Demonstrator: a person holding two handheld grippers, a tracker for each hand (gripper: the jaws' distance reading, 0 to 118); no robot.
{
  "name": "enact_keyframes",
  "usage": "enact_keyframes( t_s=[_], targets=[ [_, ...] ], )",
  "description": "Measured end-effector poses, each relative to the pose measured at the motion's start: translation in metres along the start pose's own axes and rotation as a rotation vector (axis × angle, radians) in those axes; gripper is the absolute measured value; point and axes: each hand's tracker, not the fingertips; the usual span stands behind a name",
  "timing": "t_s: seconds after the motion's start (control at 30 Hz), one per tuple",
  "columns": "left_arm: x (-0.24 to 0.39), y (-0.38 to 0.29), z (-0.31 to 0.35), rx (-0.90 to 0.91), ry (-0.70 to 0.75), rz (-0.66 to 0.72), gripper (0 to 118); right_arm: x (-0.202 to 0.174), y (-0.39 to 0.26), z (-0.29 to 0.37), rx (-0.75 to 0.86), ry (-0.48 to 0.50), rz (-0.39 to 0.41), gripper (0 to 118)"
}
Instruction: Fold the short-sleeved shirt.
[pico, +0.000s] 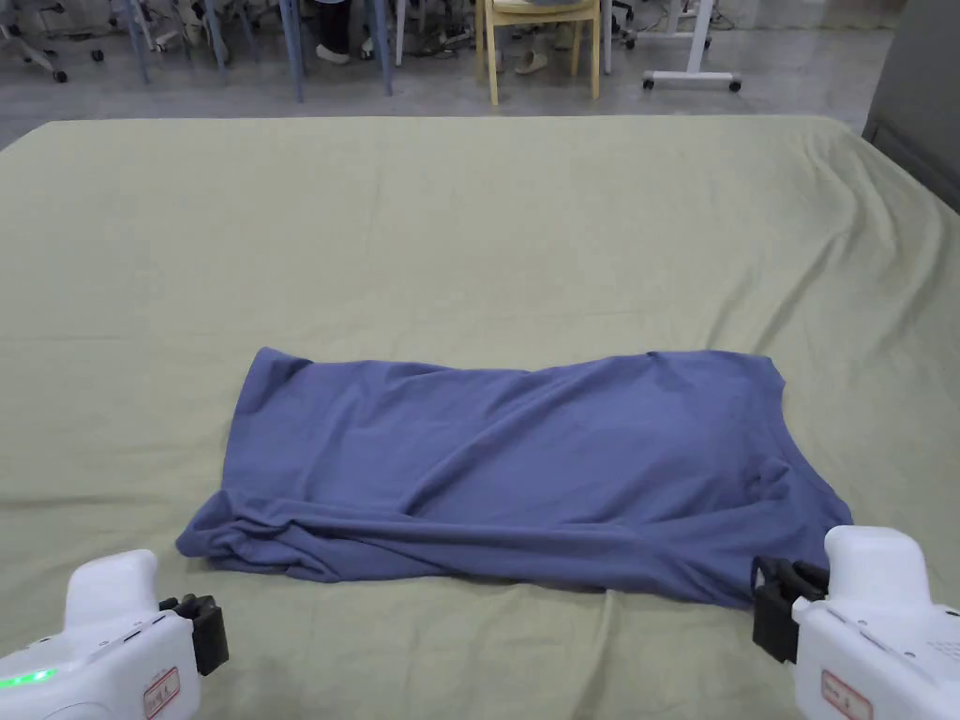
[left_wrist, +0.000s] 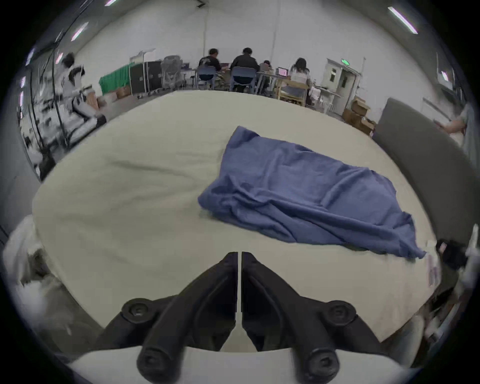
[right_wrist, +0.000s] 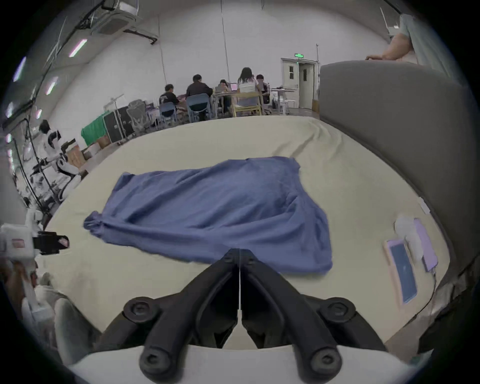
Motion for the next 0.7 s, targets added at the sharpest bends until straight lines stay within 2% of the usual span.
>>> enact_keyframes(
  t_s=[0.07,0.17,0.27,0.3,0.33,0.37,0.4,0.43,0.53,0.6,0.7],
  targets=[
    [-0.003,-0.007,-0.001,-0.018,-0.038,0.034,0,-0.003,-0.008,-0.001,-0.049,0.051,-0.029,4],
    [-0.003,-0.006,-0.004,-0.014,0.017,-0.014,0,-0.007,-0.013,0.001,-0.051,0.042,-0.02,4],
    [-0.011,0.004,-0.01,0.01,-0.039,0.037,2,-0.004,-0.007,-0.002,-0.048,0.047,-0.01,4],
    [-0.016,0.008,-0.015,0.019,-0.055,0.076,15,-0.003,-0.004,-0.004,-0.051,0.054,-0.012,4],
    [-0.021,0.014,-0.023,0.017,-0.066,0.12,51,-0.002,-0.002,-0.008,-0.057,0.061,-0.016,4],
    [-0.026,0.019,-0.032,0.004,-0.083,0.155,110,-0.001,0.0,-0.011,-0.061,0.069,-0.021,4],
    [-0.029,0.027,-0.044,-0.039,-0.081,0.175,118,-0.001,0.002,-0.014,-0.064,0.075,-0.027,4],
    [-0.031,0.033,-0.055,-0.095,-0.067,0.177,118,-0.001,0.004,-0.018,-0.066,0.075,-0.029,4],
    [-0.038,0.048,-0.077,-0.063,-0.08,0.189,118,-0.002,0.009,-0.032,-0.075,0.075,-0.025,4],
    [-0.04,0.059,-0.096,-0.104,-0.024,0.163,118,-0.004,0.012,-0.042,-0.085,0.078,-0.028,4],
    [-0.039,0.071,-0.127,-0.143,-0.034,0.156,118,-0.003,0.016,-0.056,-0.105,0.08,-0.034,4]
  ],
)
